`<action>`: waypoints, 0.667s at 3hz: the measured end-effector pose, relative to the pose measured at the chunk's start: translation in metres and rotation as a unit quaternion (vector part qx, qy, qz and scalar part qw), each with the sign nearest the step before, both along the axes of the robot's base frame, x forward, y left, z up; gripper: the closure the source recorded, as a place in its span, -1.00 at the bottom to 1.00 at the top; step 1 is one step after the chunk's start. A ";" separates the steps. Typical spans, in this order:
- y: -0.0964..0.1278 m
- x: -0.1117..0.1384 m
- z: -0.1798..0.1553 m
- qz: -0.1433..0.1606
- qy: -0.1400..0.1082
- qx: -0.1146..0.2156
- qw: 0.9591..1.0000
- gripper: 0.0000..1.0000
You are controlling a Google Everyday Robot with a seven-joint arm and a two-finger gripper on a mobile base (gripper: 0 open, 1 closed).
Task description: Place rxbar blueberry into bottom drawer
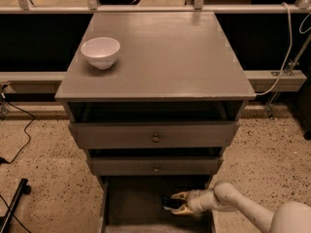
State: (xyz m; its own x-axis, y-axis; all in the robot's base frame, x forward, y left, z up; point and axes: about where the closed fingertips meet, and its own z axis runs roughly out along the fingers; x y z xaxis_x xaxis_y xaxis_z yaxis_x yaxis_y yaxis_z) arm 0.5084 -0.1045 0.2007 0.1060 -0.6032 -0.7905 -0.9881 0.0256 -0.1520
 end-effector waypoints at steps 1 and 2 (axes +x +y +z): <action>0.010 0.001 -0.026 -0.012 0.023 0.019 0.999 0.01; 0.013 -0.001 -0.025 -0.009 0.023 0.019 0.999 -0.46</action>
Offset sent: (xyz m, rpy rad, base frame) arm 0.0004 0.0097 -0.0220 0.0345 0.0421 -0.0182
